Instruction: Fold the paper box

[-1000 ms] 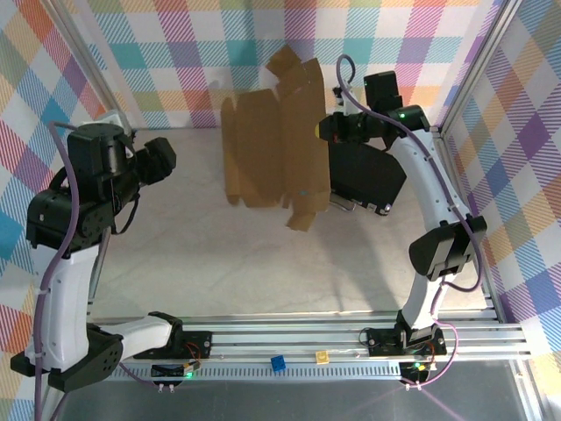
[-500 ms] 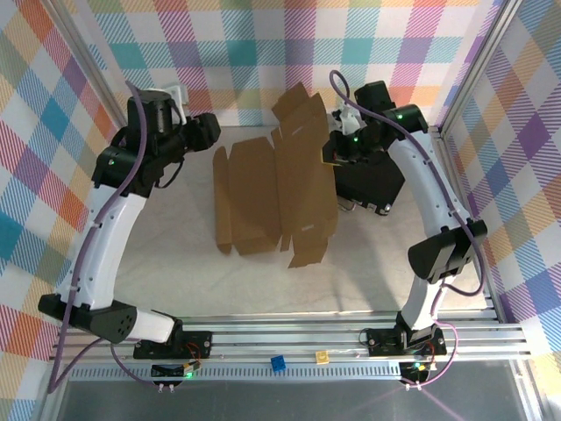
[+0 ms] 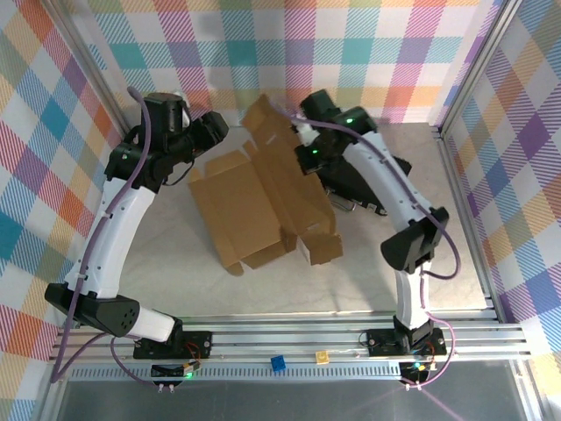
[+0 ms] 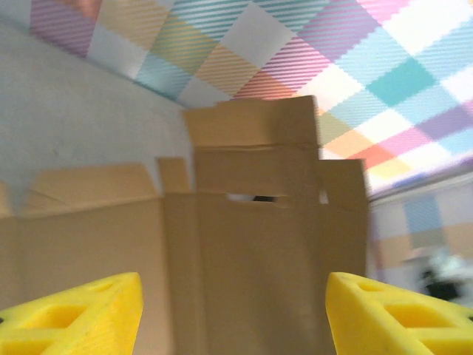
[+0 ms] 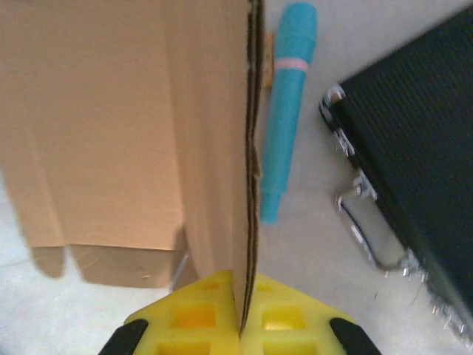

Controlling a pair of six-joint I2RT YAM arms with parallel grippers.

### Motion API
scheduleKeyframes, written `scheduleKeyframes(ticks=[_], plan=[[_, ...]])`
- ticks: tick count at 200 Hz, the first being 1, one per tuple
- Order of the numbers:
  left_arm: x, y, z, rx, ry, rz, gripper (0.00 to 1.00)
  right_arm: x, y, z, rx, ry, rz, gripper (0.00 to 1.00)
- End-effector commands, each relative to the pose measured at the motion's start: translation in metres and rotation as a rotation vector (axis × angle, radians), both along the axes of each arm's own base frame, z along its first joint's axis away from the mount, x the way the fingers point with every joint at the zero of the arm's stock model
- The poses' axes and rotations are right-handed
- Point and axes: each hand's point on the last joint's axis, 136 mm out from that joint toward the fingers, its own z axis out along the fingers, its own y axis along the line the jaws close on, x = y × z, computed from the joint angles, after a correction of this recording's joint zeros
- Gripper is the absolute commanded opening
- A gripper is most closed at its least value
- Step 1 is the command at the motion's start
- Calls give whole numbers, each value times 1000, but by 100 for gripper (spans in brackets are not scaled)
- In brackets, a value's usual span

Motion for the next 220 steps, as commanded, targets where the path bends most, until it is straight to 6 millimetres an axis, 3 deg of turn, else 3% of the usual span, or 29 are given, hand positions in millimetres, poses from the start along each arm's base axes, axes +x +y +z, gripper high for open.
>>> scheduleKeyframes(ticks=[1,19,44,73,124,151,192,220], plan=[[-8,12,11,-260,99,200,68,9,14,-3,-213,-165,130,0],[-13,25,14,-357,172,322,73,14,28,1,-255,-233,146,0],[-7,17,15,-511,241,342,72,21,45,5,-359,-357,177,0],[-1,15,-10,-622,388,399,73,33,64,17,-441,-540,213,0],[29,45,1,-742,324,443,73,50,82,45,-423,-690,242,0],[42,36,-3,-800,355,398,73,57,84,61,-445,-773,245,0],[47,30,-1,-847,340,368,72,62,89,66,-460,-807,248,0],[51,18,-8,-858,355,329,64,59,94,69,-452,-822,250,0]])
